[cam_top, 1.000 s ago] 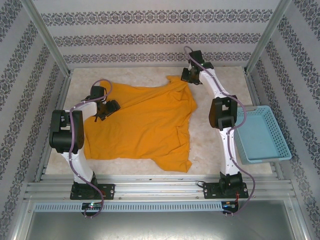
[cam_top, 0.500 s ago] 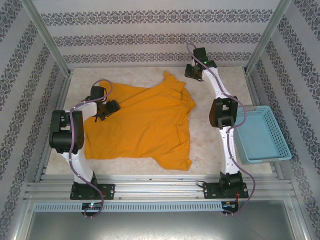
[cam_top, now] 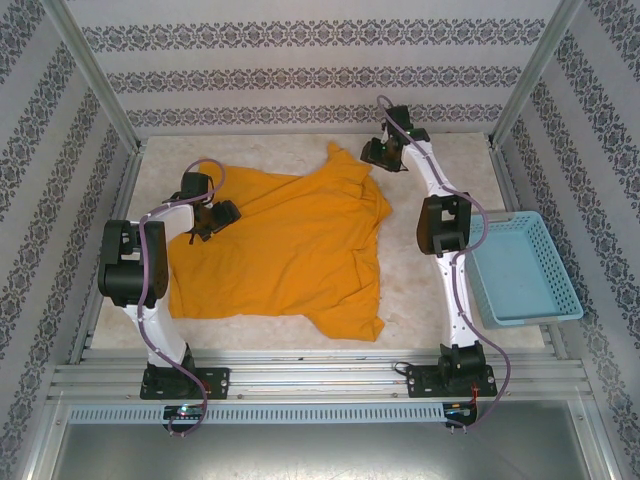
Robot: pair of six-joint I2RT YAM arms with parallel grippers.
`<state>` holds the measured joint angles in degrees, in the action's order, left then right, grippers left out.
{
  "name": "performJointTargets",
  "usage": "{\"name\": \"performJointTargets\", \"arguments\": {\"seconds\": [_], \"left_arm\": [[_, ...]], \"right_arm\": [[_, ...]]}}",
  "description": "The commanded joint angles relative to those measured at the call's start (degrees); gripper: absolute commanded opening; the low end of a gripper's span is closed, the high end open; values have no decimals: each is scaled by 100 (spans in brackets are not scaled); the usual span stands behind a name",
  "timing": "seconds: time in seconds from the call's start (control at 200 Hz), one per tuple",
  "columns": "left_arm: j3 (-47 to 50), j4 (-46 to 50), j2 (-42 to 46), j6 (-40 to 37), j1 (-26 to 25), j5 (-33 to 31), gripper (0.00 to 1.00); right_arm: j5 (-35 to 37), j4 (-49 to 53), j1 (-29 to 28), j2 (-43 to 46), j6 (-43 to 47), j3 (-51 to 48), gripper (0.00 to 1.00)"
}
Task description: Fold the inside-out t-shirt
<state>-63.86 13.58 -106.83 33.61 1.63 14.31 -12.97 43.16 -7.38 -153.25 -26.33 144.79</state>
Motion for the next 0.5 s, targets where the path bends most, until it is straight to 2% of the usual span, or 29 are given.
{"name": "performJointTargets", "arguments": {"seconds": [0.0,0.155,0.265,0.495], "left_arm": [[260,374,-179,-71,77,-130,73],[265,347,-201,-47,75,-94,73],[263,360,-205,-56,74,-95,73],[260,405,-185,-91,74,-131,73]], "right_arm": [[-71,236,-66,-272,-391,166,50],[-214,210,-123,-432,-527,261,48],[-300,-26,-146,-487,-486,340,29],[-382,-71,-89,-663,-475,980,5]]}}
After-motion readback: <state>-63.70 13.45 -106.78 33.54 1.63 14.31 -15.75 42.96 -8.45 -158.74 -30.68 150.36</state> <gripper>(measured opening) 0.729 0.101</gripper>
